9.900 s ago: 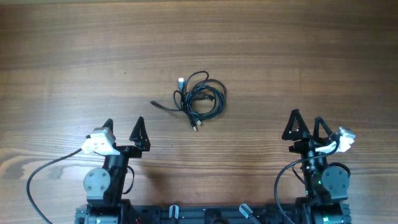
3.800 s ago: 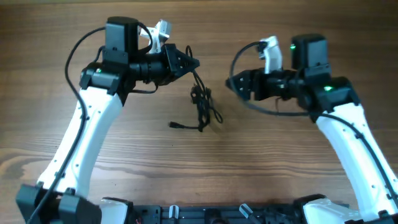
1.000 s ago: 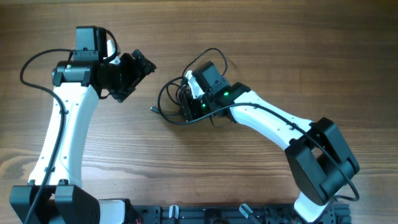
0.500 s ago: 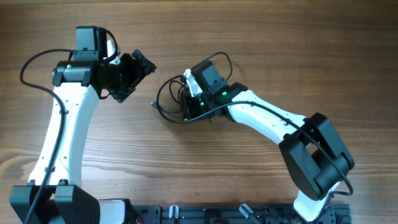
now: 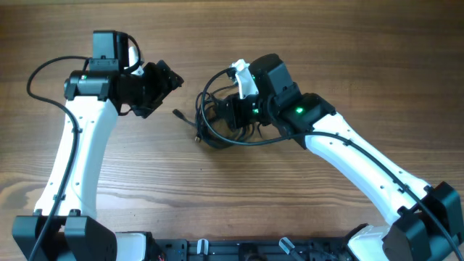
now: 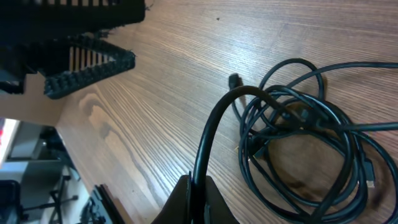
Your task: Untangle cables
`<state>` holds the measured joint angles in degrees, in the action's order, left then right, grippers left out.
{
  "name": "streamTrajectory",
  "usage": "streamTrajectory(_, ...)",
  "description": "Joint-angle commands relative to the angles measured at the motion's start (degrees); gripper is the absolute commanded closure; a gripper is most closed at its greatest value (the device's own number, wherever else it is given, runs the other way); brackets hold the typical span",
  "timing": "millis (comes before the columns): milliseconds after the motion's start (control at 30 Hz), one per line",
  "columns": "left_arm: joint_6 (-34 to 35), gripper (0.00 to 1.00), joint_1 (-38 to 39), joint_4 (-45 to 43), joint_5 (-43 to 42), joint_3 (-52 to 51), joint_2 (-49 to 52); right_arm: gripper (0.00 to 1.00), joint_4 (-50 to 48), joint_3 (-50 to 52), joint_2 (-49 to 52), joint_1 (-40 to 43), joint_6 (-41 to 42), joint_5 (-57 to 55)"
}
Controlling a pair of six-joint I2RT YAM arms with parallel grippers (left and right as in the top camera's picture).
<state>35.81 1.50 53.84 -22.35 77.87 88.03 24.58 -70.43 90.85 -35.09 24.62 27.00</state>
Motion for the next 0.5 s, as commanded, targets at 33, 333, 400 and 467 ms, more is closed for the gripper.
streamTrajectory(33, -1.3, 0.21, 0.2, 0.0, -0.1, 0.0, 0.0, 0.96, -1.4, -0.9, -0.5, 3.1, 2.2, 6.7)
streamTrajectory(333, -5.4, 0.18, 0.2, 1.1, -0.1, 0.0, 0.0, 0.96, 10.3, -0.9, -1.2, 18.6, 7.5, -2.2)
streamTrajectory(400, -5.4, 0.18, 0.2, 1.1, -0.1, 0.0, 0.0, 0.96, 12.4, -0.4, -0.1, 19.8, 6.7, -7.4)
streamTrajectory(467, -5.4, 0.18, 0.2, 1.1, -0.1, 0.0, 0.0, 0.96, 12.7, 0.1, 1.4, 19.8, 5.7, -9.5)
